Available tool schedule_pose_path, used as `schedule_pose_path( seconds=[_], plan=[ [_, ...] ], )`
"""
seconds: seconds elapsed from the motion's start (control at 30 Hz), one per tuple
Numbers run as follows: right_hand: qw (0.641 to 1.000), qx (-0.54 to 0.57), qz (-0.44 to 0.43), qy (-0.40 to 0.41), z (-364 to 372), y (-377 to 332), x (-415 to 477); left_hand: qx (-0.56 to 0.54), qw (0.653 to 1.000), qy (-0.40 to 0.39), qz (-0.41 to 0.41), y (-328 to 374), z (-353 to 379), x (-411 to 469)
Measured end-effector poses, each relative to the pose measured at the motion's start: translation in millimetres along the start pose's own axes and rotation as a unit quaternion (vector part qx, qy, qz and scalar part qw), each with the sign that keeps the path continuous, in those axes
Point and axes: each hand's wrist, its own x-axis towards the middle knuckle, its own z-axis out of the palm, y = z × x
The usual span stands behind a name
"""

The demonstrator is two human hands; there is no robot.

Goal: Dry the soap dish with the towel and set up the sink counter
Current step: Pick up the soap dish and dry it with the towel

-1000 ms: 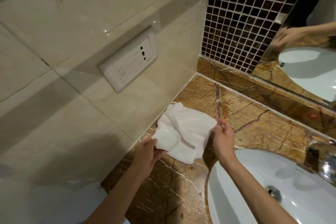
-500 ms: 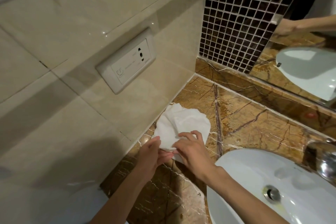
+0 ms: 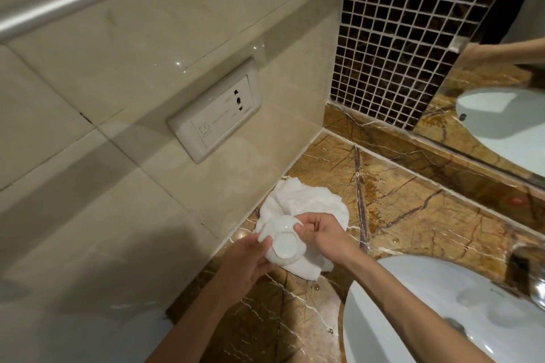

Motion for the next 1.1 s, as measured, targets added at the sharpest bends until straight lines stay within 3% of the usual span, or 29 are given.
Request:
schedule_pose_path(
  seconds=[0.17,0.27,0.3,0.37,0.47,0.6,0.73,0.8,0.93,1.1],
  plan=[
    [0.999,0.004,0.018,0.032,-0.7,7.4,8.0,-0.092,0.994,0.038,-0.034,-5.9,8.1,0.9],
    [0.990,-0.102,-0.045,0.084,0.0,7.6,3.4,-0.157,0.987,0.005,-0.037,-8.3,6.0,0.0],
    [0.967,-0.211,-0.072,0.120,-0.6,10.0,1.6,-0.174,0.984,0.008,-0.040,-8.6,4.7,-0.2],
    [0.882,-0.436,-0.102,0.148,-2.9,17.8,-1.7,-0.186,0.981,0.042,-0.043,-9.6,0.7,1.1],
    [0.825,-0.558,-0.039,0.084,-1.8,27.7,-2.3,-0.160,0.979,0.117,-0.042,-11.2,-4.7,4.2],
    [0.794,-0.600,-0.018,0.099,0.5,34.7,-1.6,-0.147,0.969,0.196,-0.039,-10.6,-2.8,6.7],
    [0.775,-0.600,-0.080,0.184,-5.7,29.8,-0.3,-0.152,0.962,0.224,-0.035,-8.5,2.3,9.0],
    [0.788,-0.574,-0.088,0.206,-11.2,24.8,4.3,-0.151,0.961,0.230,-0.039,-7.2,5.5,10.7],
    [0.817,-0.544,-0.019,0.192,-19.8,19.3,16.4,-0.139,0.960,0.239,-0.048,-5.3,12.0,14.2],
    [0.784,-0.574,-0.075,0.224,-16.5,18.2,14.6,-0.120,0.965,0.228,-0.045,-5.5,17.6,16.2]
  ],
)
